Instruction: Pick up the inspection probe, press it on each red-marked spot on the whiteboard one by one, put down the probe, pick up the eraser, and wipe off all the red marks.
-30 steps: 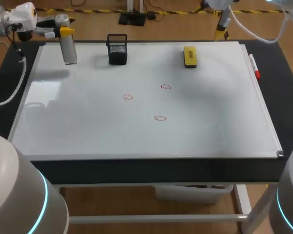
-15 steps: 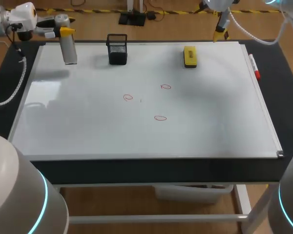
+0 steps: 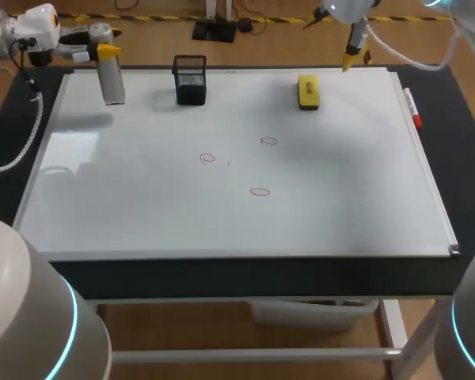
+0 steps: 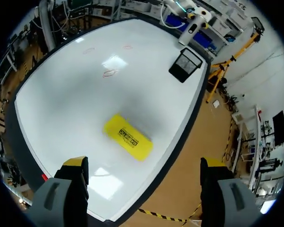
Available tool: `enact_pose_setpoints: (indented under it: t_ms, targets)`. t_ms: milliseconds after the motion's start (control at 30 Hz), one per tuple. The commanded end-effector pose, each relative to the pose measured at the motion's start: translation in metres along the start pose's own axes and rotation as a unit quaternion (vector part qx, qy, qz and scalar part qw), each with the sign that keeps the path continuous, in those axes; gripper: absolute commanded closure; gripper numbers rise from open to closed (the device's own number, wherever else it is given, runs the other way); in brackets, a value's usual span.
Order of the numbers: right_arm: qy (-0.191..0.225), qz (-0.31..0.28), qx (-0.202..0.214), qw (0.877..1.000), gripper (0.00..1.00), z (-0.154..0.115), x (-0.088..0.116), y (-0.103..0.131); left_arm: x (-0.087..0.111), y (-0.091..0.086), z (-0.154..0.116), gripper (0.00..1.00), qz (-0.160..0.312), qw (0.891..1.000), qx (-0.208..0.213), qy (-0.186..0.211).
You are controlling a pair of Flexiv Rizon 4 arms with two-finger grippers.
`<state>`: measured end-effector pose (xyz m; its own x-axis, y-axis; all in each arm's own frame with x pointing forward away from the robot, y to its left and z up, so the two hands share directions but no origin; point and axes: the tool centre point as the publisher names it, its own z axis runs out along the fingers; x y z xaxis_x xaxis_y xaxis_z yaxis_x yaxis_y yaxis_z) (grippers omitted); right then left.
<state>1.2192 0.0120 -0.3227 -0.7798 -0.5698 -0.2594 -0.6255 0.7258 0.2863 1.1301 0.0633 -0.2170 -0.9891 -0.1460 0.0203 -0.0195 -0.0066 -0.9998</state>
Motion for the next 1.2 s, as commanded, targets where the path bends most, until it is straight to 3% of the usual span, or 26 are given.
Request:
enact_pose_setpoints:
  t_ms: [33,367,667,1033,1200]
  targets:
    - [0.046,-0.024,0.002,0.999,0.00,0.002,-0.009,0.003,0.002,-0.002,0.001,1.00,0.001,1.000,-0.002,-0.003]
    - [0.099,-0.142,-0.013,0.985,0.00,0.020,0.006,0.016,0.002,-0.002,0.001,1.00,0.001,1.000,-0.002,-0.003]
    - [0.117,-0.300,-0.009,0.947,0.00,0.027,0.018,0.030,0.002,-0.002,0.001,1.00,0.001,1.000,-0.002,-0.003]
    - [0.133,-0.349,-0.013,0.927,0.00,0.041,0.022,0.029,0.002,-0.002,0.001,1.00,0.001,1.000,-0.002,-0.003]
    - [0.140,-0.391,0.007,0.910,0.00,0.050,0.025,0.032,0.002,-0.002,0.001,1.00,0.001,1.000,-0.002,-0.003]
